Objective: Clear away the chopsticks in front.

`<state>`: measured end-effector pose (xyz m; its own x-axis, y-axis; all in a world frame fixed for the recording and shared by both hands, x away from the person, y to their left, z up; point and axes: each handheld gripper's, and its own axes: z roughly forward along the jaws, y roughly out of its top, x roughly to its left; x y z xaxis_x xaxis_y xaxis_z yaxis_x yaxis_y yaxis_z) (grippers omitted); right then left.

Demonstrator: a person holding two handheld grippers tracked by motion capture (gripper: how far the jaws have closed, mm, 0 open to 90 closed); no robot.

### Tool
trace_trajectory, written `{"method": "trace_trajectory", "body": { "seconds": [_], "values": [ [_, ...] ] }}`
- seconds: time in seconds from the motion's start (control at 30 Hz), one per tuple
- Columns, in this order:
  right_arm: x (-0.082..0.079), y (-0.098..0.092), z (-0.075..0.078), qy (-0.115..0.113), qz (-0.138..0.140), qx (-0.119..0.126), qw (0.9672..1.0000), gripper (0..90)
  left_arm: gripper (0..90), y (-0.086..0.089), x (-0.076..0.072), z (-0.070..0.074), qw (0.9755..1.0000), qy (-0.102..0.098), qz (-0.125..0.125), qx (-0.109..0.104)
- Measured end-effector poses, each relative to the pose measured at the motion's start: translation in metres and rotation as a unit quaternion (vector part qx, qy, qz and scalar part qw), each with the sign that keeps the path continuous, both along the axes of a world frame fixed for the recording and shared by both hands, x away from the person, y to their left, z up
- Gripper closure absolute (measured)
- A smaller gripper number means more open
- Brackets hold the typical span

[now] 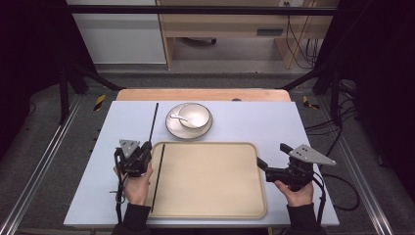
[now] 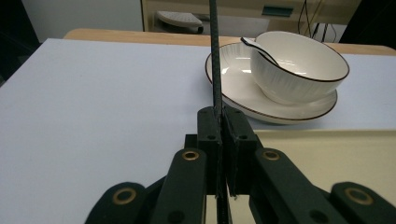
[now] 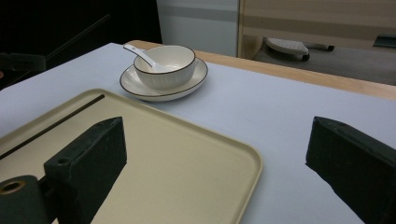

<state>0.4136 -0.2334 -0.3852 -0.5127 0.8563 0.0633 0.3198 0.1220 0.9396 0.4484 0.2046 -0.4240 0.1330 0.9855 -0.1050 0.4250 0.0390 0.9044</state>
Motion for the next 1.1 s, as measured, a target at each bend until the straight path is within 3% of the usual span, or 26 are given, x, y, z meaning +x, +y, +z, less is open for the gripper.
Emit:
{"method": "trace_trajectory", "body": {
  "seconds": [0.2,0.53,0.83,1.1],
  "values": [
    [0.0,0.001,0.0,0.003,0.002,-0.001,1.0,5.2,85.2,-0.001,-0.027,-0.008,0.9995,-0.022,0.007,-0.023],
    [0.0,0.004,-0.001,0.001,0.005,-0.003,1.0,5.2,85.2,-0.011,-0.061,-0.016,0.9984,-0.037,0.005,-0.044],
    [-0.001,0.003,0.0,0.001,0.003,-0.001,1.0,5.2,85.2,-0.021,-0.079,-0.026,0.9979,-0.036,-0.002,-0.054],
    [-0.001,0.003,-0.001,0.001,0.005,-0.004,1.0,5.2,85.2,-0.036,-0.083,-0.042,0.9991,-0.01,-0.01,-0.04]
  ]
}}
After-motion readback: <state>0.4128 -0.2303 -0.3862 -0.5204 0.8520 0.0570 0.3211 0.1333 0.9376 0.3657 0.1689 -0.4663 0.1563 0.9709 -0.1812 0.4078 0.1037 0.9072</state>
